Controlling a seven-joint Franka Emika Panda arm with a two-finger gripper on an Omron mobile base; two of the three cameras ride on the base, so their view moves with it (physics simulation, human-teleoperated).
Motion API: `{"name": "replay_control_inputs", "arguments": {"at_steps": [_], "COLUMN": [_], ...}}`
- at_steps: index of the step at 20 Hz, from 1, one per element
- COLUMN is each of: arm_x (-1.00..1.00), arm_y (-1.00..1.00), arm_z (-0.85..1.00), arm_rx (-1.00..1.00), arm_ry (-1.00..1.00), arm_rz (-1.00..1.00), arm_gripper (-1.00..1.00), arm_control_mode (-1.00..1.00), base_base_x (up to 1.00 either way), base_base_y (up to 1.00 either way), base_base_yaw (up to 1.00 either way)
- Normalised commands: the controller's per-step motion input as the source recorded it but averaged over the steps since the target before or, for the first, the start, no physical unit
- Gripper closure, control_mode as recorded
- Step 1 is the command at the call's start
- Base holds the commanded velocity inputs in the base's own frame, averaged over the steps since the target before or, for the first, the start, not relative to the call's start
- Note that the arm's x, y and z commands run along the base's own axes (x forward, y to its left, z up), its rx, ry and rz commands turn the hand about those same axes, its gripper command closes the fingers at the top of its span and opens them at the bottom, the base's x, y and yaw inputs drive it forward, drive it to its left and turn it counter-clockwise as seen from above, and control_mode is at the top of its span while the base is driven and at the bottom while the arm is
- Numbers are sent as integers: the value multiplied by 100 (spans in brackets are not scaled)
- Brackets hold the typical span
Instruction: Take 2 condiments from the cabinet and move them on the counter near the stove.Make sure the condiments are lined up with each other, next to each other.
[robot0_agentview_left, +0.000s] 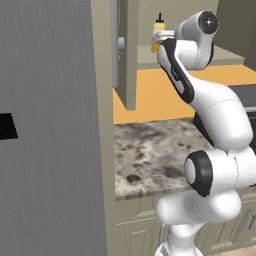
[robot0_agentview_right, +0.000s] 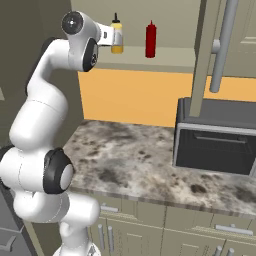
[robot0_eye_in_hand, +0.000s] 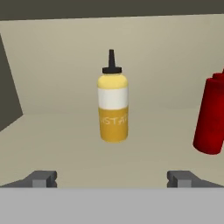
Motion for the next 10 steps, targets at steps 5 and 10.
{"name": "replay_control_inputs", "arguments": {"at_steps": [5,10], "arm_x": [26,27], "arm_y": [0,0], "arm_z": [0,0], "arm_rx": [0,0], "arm_ry": [0,0], "arm_rz": [0,0], "arm_gripper": [-100,-100], "arm_control_mode": [-100,-100], "base_base_x": [0,0], "base_base_y": [0,0], "base_base_yaw": [0,0]}}
